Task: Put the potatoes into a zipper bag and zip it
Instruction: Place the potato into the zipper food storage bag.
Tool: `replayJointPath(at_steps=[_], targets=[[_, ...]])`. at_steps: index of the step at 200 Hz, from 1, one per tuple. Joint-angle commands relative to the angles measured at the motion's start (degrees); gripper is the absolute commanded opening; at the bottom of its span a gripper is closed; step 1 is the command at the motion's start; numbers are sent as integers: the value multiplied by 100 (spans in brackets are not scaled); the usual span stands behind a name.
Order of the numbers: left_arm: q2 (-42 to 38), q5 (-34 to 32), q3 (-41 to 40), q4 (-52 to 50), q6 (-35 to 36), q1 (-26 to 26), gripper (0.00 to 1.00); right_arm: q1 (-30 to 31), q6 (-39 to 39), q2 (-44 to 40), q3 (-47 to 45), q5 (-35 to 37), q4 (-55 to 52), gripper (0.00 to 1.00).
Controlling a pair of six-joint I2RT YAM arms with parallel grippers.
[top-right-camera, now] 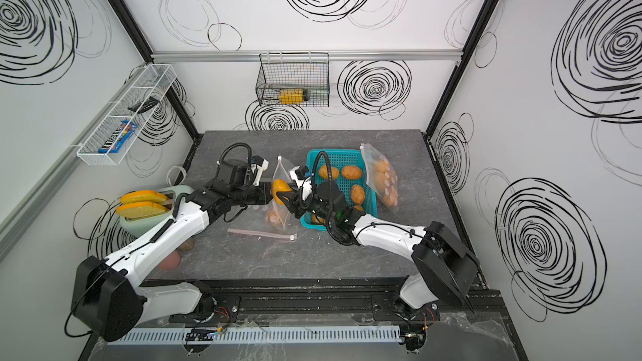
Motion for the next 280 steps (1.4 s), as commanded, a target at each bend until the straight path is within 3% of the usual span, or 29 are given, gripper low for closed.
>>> replayJointPath(at_steps=[1,100,150,204,280], targets=[[-331,463,-91,400,121,-25,0,19,-164,221,174,376,-348,42],[-589,295,-307,495,121,123,0,80,-508,516,533,717,-968,43],[-563,352,-350,523,121,68,0,170,-435,582,621,859,-1000,56],[-527,447,-367,529,121,57,0,169,-211,587,613,1688,-1069,70],[-428,414,-367,442,121,4,0,168,-235,384,564,1798,-1183,77]])
